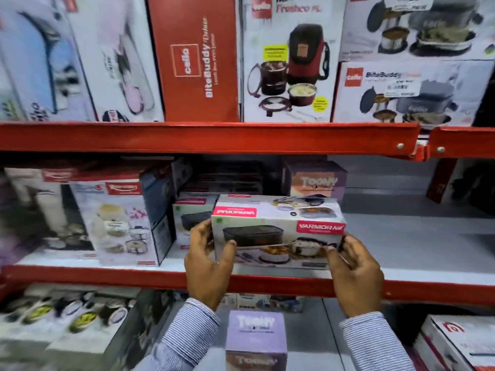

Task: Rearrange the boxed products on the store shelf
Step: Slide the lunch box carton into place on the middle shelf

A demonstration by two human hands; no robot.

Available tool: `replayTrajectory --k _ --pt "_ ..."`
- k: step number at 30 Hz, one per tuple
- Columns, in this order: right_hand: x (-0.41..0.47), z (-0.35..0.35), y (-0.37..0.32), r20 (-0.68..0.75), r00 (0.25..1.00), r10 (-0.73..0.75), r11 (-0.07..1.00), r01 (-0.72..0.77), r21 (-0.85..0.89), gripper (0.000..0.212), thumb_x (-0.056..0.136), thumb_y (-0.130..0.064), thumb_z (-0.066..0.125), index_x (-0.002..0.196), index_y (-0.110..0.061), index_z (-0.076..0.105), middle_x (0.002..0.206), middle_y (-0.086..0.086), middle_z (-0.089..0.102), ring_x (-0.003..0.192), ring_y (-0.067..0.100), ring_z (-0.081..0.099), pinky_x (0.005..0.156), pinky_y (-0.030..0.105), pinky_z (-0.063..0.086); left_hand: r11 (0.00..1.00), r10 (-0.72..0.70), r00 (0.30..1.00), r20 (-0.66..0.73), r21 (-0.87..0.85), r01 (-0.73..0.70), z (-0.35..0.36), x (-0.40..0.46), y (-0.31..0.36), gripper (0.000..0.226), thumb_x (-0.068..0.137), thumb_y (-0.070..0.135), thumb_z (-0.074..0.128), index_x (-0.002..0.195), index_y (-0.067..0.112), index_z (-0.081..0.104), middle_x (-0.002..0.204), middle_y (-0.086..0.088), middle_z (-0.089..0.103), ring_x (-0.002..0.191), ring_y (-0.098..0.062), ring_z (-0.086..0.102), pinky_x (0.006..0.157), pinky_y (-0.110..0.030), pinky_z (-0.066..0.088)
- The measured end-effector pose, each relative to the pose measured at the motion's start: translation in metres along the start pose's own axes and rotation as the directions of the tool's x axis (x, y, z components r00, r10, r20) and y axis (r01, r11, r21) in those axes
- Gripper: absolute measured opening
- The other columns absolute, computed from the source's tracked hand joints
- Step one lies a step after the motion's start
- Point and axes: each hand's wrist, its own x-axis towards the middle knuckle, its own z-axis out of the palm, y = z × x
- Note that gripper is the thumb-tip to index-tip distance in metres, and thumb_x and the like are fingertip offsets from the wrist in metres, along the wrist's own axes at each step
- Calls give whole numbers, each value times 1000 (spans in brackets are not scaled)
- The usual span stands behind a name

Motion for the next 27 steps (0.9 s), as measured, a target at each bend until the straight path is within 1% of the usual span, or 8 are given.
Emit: replayTrajectory --k 3,7,9,10,12,17,22,27 --pt "-12 38 -4 76 997 5 1000 -5 2 46 85 -11 71 129 -7 59 117 4 66 102 13 61 90 26 46 999 -43 997 -61 23 44 -34 17 -13 50 83 12 76 125 27 53 121 -2 69 109 -19 68 100 -37 54" --pt "-23 77 -2 175 984 21 1000 -18 -18 45 85 -10 70 129 -7 60 117 9 69 101 11 61 86 21 47 991 -58 993 -103 112 69 -67 37 -39 58 72 39 73 128 35 56 126 -1 69 113 -20 68 101 -48 56" --pt "-27 90 1 215 976 42 999 -36 -31 47 85 -9 69 130 -7 58 121 10 69 103 11 61 80 10 49 986 -57 992 -110 151 73 -76 42 -46 65 73 38 73 135 29 55 131 -5 67 118 -26 66 102 -51 55" --pt "-28 94 3 225 973 50 998 -42 -36 47 85 -7 69 131 -8 58 122 11 69 103 11 61 75 1 46 984 -61 992 -106 161 78 -78 43 -47 64 77 32 75 137 25 55 133 -8 66 119 -28 65 103 -51 54" --pt "-31 100 7 231 971 65 997 -56 -46 45 85 -4 67 130 -6 58 122 14 68 102 11 60 67 -7 42 984 -72 993 -92 158 86 -81 45 -50 62 82 18 77 140 20 55 135 -12 64 121 -31 63 105 -49 53" --pt "-37 103 13 243 969 48 995 -26 -93 45 86 -8 67 130 -10 59 127 10 67 105 10 58 68 -4 40 983 -66 996 -56 167 75 -85 47 -66 59 87 14 72 143 10 51 138 -12 59 116 -20 56 97 -36 50" --pt "-35 102 15 254 966 45 996 -23 -86 45 86 -6 67 130 -10 59 125 10 67 108 14 60 66 -8 41 973 -17 998 -56 231 30 -88 47 -68 59 87 25 72 142 14 53 135 -12 62 120 -28 61 101 -50 55" --pt "-36 100 16 251 968 29 998 -12 -66 45 85 -4 67 130 -10 59 123 8 67 107 12 60 67 -8 42 970 -5 999 -45 243 16 -89 46 -74 60 88 25 71 144 14 51 137 -8 60 119 -23 60 99 -44 56"
